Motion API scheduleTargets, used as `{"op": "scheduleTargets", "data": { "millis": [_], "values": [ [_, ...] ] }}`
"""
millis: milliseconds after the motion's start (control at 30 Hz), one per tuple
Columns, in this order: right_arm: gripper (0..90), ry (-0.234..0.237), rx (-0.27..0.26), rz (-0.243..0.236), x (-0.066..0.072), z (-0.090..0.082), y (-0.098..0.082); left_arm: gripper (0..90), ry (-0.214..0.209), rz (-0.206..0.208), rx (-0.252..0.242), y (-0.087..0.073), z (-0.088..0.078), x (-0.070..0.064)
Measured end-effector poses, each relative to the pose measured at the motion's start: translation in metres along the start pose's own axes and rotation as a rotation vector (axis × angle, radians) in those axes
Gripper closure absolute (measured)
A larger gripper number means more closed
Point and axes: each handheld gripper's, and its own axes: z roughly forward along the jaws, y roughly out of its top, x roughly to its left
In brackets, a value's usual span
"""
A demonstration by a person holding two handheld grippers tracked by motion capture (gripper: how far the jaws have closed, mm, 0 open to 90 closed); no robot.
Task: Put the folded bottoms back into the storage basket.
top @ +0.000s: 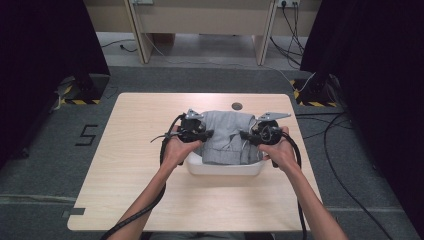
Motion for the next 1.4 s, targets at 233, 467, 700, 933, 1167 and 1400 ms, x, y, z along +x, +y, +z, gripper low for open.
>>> {"op": "scheduleTargets", "data": {
  "millis": [233,467,700,933,1167,1400],
  "values": [
    [75.2,0.003,0.018,0.004,0.000,0.008,-0.006,77.6,0.023,0.024,0.033,-0.006,0.007,-0.002],
    [75.0,-0.006,0.050,0.003,-0.004,0.018,-0.009,77.1,0.030,0.022,0.068,-0.009,0.016,-0.001],
    [74.6,-0.017,0.075,0.006,-0.006,0.024,-0.014,76.5,0.028,0.017,0.115,-0.012,0.027,0.002],
    [72.5,-0.020,0.104,0.028,-0.006,0.030,-0.017,76.0,0.035,0.027,0.153,-0.013,0.031,0.001],
    [61.0,-0.036,0.162,0.030,-0.002,0.039,-0.019,70.3,0.040,0.030,0.194,-0.015,0.033,0.001],
    [41.9,-0.133,0.213,0.023,0.004,0.038,-0.017,66.1,0.032,0.041,0.140,-0.009,0.018,-0.004]
  ]
}}
